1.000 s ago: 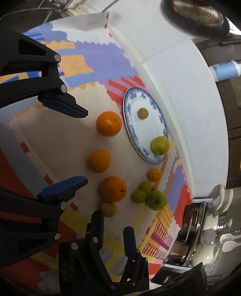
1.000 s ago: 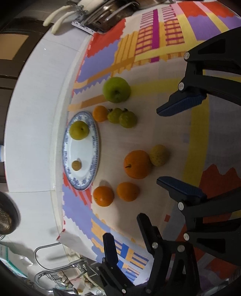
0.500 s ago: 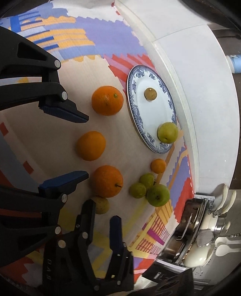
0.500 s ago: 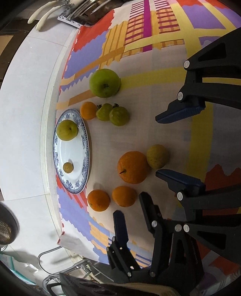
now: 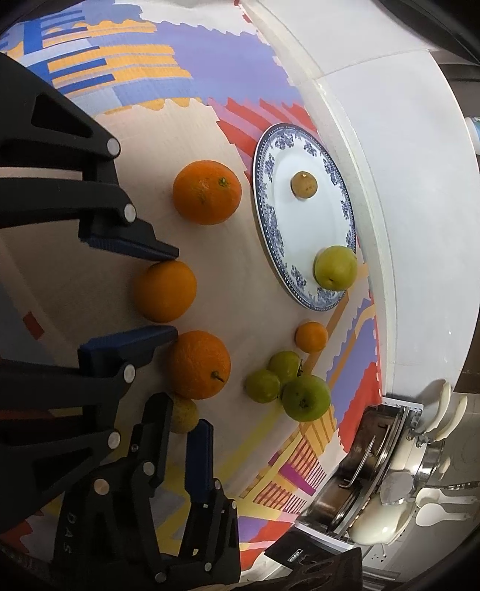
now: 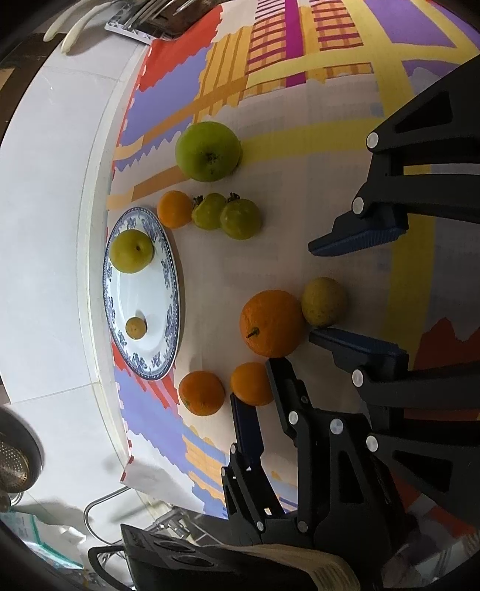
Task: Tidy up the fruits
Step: 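Grasp an orange with the left tool while the right tool grasps another brown fruit, then carry the orange and brown fruit onto the plate and open both tools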
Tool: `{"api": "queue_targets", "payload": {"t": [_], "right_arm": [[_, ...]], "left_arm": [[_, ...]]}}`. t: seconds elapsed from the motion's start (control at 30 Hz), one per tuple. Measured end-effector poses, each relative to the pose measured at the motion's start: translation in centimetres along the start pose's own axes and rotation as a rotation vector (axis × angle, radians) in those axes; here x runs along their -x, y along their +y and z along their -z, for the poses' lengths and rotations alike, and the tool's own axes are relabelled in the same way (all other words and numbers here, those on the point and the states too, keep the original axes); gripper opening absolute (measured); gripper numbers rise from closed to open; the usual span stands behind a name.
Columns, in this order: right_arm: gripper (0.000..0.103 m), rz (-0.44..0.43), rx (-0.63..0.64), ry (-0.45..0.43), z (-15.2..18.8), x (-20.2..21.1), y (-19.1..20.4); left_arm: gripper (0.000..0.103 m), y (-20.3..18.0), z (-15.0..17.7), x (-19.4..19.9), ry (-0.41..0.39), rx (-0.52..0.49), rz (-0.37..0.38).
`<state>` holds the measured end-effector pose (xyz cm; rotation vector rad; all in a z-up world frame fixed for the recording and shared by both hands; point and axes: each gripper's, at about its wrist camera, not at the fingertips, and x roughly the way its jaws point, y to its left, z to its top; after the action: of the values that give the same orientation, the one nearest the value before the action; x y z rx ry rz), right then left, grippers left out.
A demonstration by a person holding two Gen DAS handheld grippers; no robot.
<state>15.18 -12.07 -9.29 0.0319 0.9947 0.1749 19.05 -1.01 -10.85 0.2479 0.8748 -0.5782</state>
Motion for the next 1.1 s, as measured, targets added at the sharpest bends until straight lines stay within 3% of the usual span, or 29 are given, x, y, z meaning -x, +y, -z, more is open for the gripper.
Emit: {"api": "queue_targets", "payload": {"t": [0.13,0.57,1.1], "right_arm": [[0.029,-0.006,0.005,0.002,0.0,-0.1,0.1],[0.029,-0.005,0.016,-0.018,0.1,1.0,-0.1],[0.029,-0.018,0.050,-0.113,-0.5,4.9,0.3]], "left_arm": [[0.034,0.1,0.1,0.1,0.006,0.019,-0.001],[0.034,-0.5,0.5,2.4,-0.004,0.068,-0.022],[0.034,-1.3,-0.6,7.2,-0.086,0.121,-0.084]]}}
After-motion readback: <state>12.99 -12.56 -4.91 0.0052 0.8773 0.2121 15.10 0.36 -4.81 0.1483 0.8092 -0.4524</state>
